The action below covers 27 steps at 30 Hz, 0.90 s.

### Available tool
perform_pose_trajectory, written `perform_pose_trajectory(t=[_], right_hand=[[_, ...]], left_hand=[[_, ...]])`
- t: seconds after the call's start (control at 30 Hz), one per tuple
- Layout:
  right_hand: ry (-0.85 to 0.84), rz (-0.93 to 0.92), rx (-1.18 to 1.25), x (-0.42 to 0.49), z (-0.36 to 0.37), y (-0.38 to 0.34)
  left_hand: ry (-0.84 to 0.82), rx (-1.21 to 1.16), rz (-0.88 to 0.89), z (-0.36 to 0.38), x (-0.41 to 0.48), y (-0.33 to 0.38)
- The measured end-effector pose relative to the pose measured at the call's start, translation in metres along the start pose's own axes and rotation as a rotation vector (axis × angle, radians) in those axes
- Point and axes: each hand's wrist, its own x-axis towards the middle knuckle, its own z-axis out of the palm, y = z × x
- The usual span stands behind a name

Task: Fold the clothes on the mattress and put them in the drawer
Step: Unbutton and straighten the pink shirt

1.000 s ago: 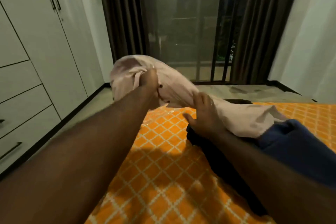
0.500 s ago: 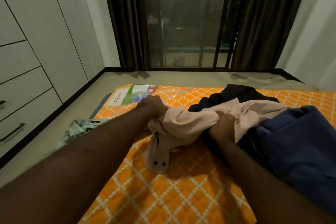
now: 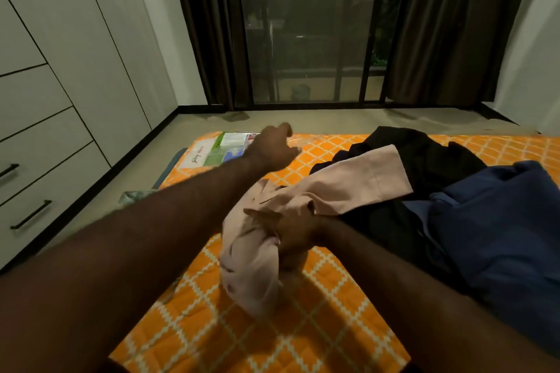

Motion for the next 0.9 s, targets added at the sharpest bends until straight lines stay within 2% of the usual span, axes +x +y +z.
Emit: perform_pose_trajectory(t=[0.1,0.2,0.27,0.37,0.43,0.53,0.6,0.67,0.73,0.83,0.9], right_hand=[[-0.083,0.009,-0.008,-0.011,-0.015,0.015],[0.065,0.082,0.238,-0.034,-0.047,0.049],[0.307,0.213,0.399,-0.043,-0.061,0.081],[0.885,0.544,0.408,-0.048,-0.058,0.139],[1.126,0.731,0.482,-0.051,-0.049,0.160],[1.329,0.727,0.705,-0.050,-0.046,0.164],[1.422,0.667,0.775,-0.045,-0.047,0.162],[1.479,0.631,0.813,-0.040,-0.049,0.158],[1.463,0.626,0.826,-0.035,-0.046,0.159],[1.262,0.572,0.600,-0.030,-0.040,0.147],[1.087,0.506,0.359,-0.021,-0.034,0.140]], left_hand=[[-0.139,0.025,0.067,0.025,-0.005,0.008],[-0.236,-0.035,0.115,0.054,-0.007,0.007],[-0.249,-0.138,0.100,0.072,-0.006,0.004],[-0.315,-0.207,0.113,0.089,-0.008,0.011],[-0.409,-0.236,0.104,0.102,-0.012,0.019],[-0.427,-0.099,0.048,0.111,-0.017,0.024],[-0.299,0.078,0.127,0.106,-0.016,0.019],[-0.137,0.238,0.122,0.090,-0.013,0.011],[-0.034,0.444,0.029,0.069,-0.011,-0.003],[-0.048,0.865,-0.145,0.044,-0.012,-0.025],[-0.083,1.032,-0.234,0.036,-0.016,-0.031]])
